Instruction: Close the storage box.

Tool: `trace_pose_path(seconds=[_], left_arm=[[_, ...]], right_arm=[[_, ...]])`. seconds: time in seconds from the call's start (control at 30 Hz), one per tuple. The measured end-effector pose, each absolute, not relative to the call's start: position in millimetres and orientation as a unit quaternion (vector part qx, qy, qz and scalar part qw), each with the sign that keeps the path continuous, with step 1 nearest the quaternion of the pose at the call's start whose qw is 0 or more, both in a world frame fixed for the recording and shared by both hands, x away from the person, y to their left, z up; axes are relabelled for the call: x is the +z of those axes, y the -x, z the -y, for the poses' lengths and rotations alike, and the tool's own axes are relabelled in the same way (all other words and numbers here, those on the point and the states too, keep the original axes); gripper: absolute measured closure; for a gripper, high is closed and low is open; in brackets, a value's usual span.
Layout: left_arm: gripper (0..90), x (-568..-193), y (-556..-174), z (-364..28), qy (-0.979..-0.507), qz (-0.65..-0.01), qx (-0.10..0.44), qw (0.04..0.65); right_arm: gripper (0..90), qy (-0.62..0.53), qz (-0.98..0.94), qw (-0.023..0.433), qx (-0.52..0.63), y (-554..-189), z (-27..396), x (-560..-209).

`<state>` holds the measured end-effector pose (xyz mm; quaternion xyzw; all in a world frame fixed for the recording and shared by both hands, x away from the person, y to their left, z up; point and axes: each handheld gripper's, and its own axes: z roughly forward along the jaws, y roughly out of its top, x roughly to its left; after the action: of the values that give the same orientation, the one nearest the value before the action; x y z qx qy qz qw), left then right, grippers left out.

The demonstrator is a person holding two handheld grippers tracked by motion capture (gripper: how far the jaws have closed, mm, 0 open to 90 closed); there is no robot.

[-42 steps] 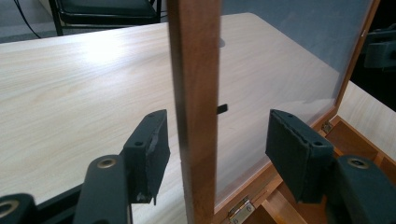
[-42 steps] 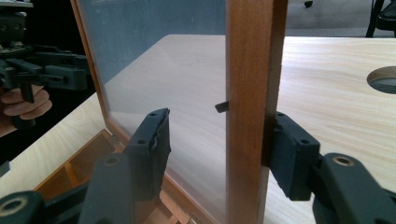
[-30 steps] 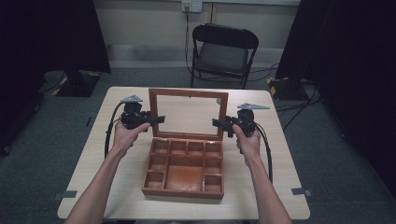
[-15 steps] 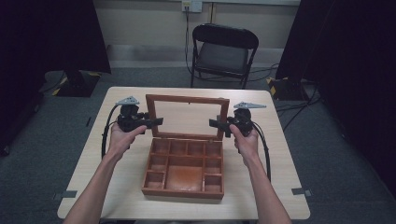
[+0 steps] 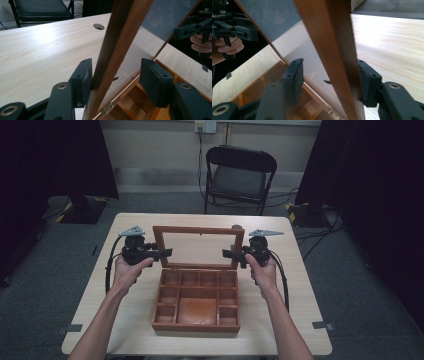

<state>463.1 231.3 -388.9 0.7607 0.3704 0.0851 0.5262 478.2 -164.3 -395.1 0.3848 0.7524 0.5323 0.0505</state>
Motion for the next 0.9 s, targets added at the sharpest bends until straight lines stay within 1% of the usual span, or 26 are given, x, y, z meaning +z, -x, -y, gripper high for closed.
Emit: trace_pose_path(seconds=[0.27, 0.33, 0.43, 0.5, 0.57, 0.8, 0.9], left_arm=[[45.2, -389.4, -451.6, -233.2, -0.763, -0.360, 0.086, 0.529], [44.6, -389.8, -450.4, -232.9, -0.763, -0.360, 0.086, 0.529], [41.1, -390.0, -449.9, -231.2, -0.765, -0.360, 0.084, 0.528], [41.6, -389.5, -448.7, -230.5, -0.766, -0.360, 0.085, 0.526], [44.9, -389.1, -448.0, -230.5, -0.769, -0.358, 0.085, 0.523], [43.2, -390.5, -442.3, -225.7, -0.772, -0.350, 0.085, 0.523], [42.5, -391.4, -439.1, -226.1, -0.774, -0.347, 0.088, 0.522]], right_arm=[[41.6, -0.385, -0.752, 0.054, 0.532, -469.8, 164.9, -395.6], [41.5, -0.384, -0.755, 0.056, 0.529, -467.4, 164.2, -394.7], [41.1, -0.386, -0.755, 0.061, 0.526, -465.2, 163.7, -394.0], [41.1, -0.386, -0.756, 0.061, 0.525, -464.6, 163.7, -393.9], [41.0, -0.383, -0.758, 0.061, 0.525, -462.0, 163.9, -394.0], [40.9, -0.374, -0.763, 0.064, 0.523, -449.5, 164.1, -395.0], [39.1, -0.375, -0.763, 0.063, 0.523, -445.5, 164.2, -396.5]])
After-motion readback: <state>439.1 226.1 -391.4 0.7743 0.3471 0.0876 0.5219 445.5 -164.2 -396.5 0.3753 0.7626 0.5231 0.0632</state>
